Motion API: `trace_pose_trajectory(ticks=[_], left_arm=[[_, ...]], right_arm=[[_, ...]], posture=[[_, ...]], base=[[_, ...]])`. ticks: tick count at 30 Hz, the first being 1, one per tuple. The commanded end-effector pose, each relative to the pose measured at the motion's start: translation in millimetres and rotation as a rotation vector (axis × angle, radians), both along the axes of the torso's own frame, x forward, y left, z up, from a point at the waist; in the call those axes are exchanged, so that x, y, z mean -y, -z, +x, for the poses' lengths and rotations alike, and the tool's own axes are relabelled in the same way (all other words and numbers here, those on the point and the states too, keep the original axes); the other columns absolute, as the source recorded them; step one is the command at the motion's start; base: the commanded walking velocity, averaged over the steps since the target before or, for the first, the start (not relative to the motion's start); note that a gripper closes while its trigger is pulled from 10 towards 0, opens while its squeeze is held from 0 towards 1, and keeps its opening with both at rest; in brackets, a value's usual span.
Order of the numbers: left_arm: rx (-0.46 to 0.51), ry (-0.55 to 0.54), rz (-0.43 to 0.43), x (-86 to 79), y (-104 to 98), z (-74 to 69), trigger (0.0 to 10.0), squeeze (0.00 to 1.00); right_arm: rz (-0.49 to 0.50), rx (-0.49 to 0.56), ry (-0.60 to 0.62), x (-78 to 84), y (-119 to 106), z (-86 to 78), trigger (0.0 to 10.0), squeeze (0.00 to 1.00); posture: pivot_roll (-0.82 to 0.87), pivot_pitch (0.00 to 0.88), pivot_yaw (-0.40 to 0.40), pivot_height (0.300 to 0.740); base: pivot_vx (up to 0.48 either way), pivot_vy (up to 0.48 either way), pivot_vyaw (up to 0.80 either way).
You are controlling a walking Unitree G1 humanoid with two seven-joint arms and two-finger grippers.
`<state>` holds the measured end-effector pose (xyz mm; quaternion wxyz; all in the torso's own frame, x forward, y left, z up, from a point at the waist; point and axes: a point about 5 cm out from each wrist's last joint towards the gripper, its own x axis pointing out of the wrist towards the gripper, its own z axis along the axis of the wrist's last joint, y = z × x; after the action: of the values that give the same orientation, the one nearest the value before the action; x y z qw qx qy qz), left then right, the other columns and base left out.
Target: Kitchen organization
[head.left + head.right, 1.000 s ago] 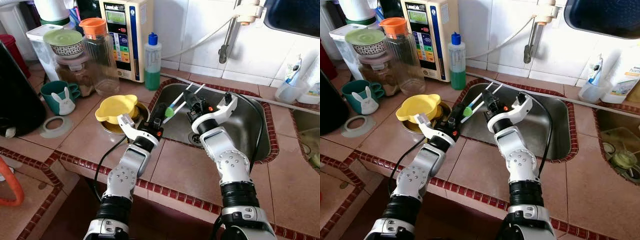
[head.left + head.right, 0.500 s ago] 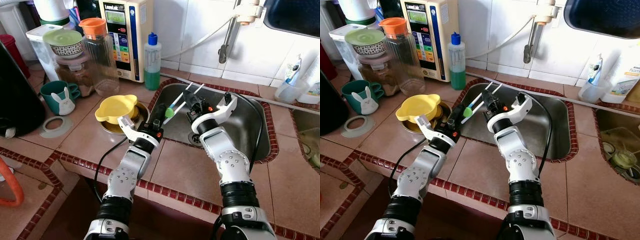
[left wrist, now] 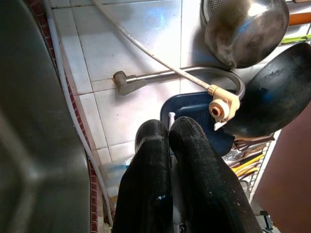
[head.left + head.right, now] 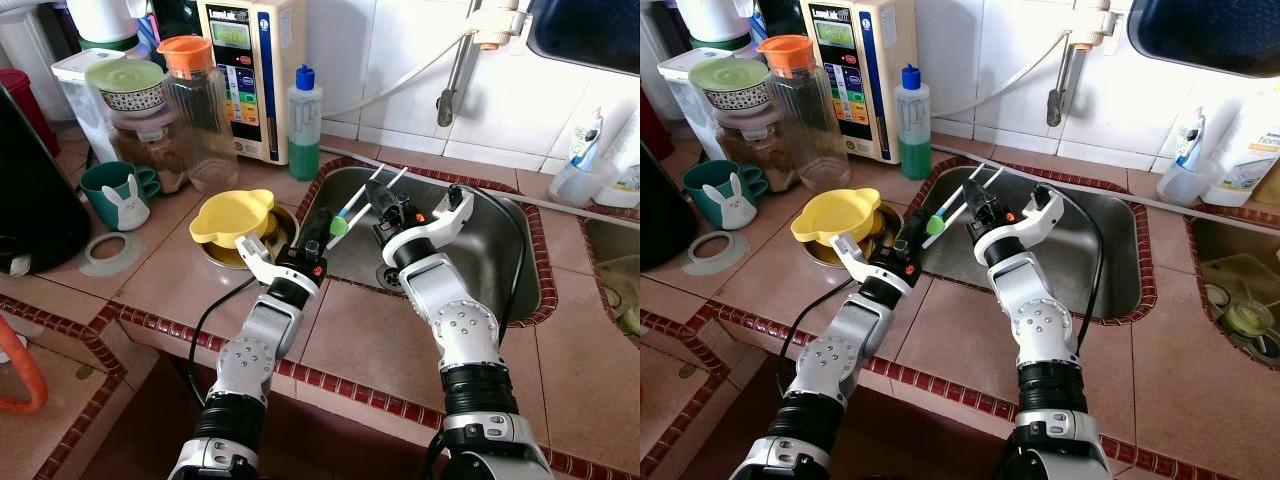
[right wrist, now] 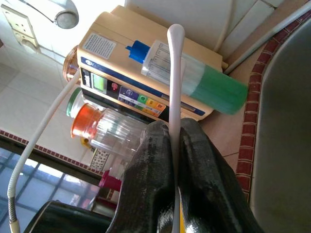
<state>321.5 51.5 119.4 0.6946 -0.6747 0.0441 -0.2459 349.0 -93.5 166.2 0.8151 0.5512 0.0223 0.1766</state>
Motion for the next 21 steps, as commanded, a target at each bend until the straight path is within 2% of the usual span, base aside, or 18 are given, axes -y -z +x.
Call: trace_pose_trajectory(ticks=[1, 21], left_arm=[[0.113, 0.22, 0.126, 78.1, -96.0, -1.9, 10.0, 0.0], [0.113, 0.22, 0.126, 78.1, -96.0, -1.9, 10.0, 0.0]], right_arm=[[0.115, 0.096, 0.055, -4.8, -25.6, 0.6, 0.0, 0.0], [0.115, 0.096, 0.055, -4.8, -25.6, 0.6, 0.0, 0.0]], posture=[[0.08, 0.0, 0.0, 0.74], [0.08, 0.0, 0.0, 0.74]], base=[[0.0, 0.0, 0.0], [0.0, 0.0, 0.0]])
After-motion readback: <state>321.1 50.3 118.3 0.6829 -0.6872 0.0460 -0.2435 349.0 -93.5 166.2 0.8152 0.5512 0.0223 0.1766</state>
